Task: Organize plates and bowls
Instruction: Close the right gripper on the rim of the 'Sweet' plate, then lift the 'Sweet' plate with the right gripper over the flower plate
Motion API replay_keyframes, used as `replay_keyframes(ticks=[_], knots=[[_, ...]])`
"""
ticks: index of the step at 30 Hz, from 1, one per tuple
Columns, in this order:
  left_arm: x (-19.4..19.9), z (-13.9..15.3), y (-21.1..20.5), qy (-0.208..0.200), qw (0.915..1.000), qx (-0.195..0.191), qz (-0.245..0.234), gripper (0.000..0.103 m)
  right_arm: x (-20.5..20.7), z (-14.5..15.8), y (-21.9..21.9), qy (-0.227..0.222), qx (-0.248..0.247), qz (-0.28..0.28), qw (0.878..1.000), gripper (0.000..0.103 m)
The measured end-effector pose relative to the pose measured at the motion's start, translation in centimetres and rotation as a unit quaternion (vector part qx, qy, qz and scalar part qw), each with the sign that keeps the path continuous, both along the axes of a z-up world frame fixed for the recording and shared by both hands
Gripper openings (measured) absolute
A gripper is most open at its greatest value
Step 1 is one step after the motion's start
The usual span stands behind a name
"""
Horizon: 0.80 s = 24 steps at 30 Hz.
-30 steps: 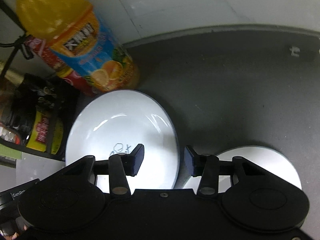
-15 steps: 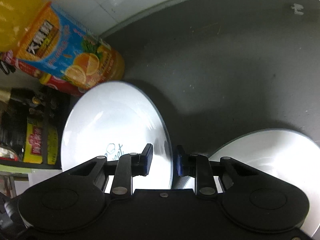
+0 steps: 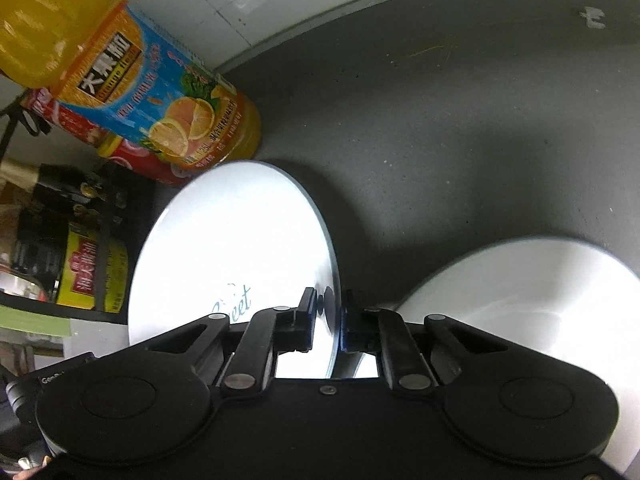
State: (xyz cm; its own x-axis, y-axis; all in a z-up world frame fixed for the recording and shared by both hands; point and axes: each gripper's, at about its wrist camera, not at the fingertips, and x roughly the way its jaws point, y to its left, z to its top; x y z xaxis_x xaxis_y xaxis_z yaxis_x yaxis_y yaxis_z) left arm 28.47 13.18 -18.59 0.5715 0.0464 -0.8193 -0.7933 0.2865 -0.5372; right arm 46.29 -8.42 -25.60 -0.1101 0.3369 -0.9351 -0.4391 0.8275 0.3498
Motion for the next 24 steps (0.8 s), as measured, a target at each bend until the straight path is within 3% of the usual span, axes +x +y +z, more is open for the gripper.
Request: replay_keyframes(ticks=[24], knots=[[-4.8, 5.0, -1.6, -0.003, 0.9998, 0.019, 0.010, 0.010, -3.4, 5.3, -1.2, -0.015, 0.061, 0.042, 0.997, 0.010]])
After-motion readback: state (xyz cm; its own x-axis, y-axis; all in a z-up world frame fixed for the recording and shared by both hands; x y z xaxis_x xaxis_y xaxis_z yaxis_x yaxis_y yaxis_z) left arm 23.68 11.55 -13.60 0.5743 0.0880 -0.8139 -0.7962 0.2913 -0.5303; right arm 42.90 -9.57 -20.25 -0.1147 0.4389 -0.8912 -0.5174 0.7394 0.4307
